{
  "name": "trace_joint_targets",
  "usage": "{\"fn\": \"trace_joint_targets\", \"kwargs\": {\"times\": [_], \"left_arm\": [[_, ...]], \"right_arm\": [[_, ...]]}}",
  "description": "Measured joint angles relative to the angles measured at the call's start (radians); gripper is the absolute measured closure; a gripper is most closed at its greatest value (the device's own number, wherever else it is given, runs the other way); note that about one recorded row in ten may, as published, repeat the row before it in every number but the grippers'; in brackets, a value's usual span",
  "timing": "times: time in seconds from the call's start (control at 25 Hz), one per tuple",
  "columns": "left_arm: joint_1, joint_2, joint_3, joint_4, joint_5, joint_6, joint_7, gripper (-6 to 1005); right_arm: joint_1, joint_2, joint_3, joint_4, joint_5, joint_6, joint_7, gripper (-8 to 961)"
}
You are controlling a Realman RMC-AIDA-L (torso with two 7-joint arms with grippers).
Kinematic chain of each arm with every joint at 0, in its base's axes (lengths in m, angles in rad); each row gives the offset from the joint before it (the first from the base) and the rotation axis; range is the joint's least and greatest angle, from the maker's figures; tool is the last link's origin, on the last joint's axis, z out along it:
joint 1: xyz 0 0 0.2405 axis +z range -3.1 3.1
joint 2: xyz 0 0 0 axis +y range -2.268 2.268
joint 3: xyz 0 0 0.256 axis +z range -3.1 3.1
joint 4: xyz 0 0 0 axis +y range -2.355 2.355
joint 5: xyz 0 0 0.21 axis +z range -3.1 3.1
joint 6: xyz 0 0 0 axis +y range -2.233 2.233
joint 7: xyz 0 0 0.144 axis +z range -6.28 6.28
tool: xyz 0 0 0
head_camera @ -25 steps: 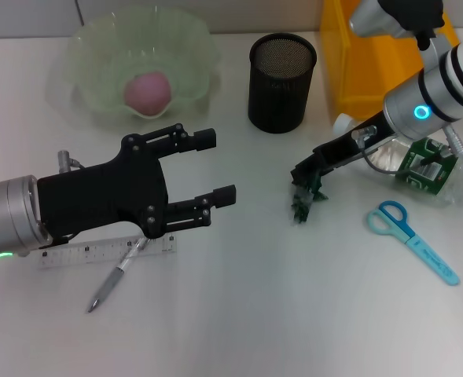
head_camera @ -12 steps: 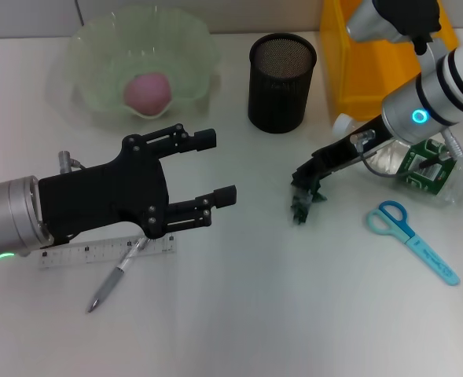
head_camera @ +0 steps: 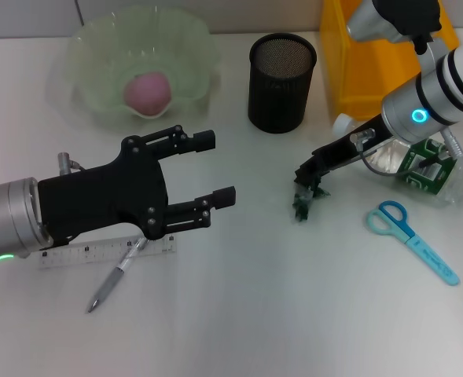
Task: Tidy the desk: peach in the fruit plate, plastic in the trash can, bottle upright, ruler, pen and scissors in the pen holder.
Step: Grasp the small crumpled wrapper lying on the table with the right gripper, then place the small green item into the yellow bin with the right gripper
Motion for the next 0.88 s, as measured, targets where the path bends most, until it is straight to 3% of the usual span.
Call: {"fn": "trace_joint_targets", "kwargs": {"times": [0.4, 0.88], "left_arm": [[0.003, 0.0, 0.0, 0.0, 0.0, 0.002, 0.005, 257], [0.0, 0.0, -0.002, 0.0, -0.002, 0.001, 0.005, 257]], "right_arm": [[-0.043, -0.003, 0.001, -0.027, 0.083, -0.011, -0.038, 634], [-0.178, -0.006, 0.009, -0.188, 0.226, -0.097, -0.083, 635]]}}
